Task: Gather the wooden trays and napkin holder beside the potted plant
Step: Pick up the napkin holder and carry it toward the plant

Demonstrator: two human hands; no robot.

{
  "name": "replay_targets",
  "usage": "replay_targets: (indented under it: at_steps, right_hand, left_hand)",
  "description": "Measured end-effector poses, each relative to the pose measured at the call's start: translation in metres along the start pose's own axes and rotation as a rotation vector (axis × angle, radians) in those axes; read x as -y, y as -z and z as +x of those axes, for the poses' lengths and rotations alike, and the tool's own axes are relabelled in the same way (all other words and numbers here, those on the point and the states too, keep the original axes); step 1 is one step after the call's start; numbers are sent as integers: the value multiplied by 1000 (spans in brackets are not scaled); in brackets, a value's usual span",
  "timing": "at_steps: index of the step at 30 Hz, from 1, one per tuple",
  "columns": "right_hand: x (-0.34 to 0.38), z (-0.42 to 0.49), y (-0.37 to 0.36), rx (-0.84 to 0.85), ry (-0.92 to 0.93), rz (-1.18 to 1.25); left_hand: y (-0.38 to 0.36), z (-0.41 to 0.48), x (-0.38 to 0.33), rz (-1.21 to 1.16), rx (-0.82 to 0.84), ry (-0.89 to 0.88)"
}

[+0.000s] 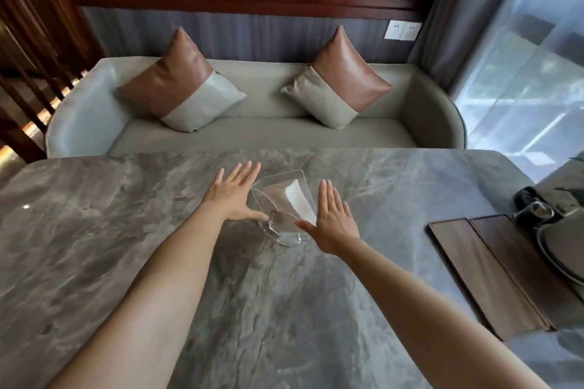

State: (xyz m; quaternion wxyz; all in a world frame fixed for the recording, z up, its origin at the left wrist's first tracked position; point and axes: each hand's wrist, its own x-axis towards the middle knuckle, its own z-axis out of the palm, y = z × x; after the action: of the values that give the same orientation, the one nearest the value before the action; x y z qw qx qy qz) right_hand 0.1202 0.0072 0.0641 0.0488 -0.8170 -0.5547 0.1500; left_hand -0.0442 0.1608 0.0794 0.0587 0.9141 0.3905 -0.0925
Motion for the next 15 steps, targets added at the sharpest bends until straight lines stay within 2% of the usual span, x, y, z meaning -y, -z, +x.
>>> replay_targets:
  at_steps: [5,10,15]
  right_hand:
    - [8,8,-16,58,-32,26]
    - [14,10,-21,78,-82,152]
    - [16,9,-21,17,-129,272]
  left_hand:
    - [-11,27,0,-126,38,-38]
    - [-23,46,-5,-326,106,-37]
    - [-27,50,-11,-485,6,13]
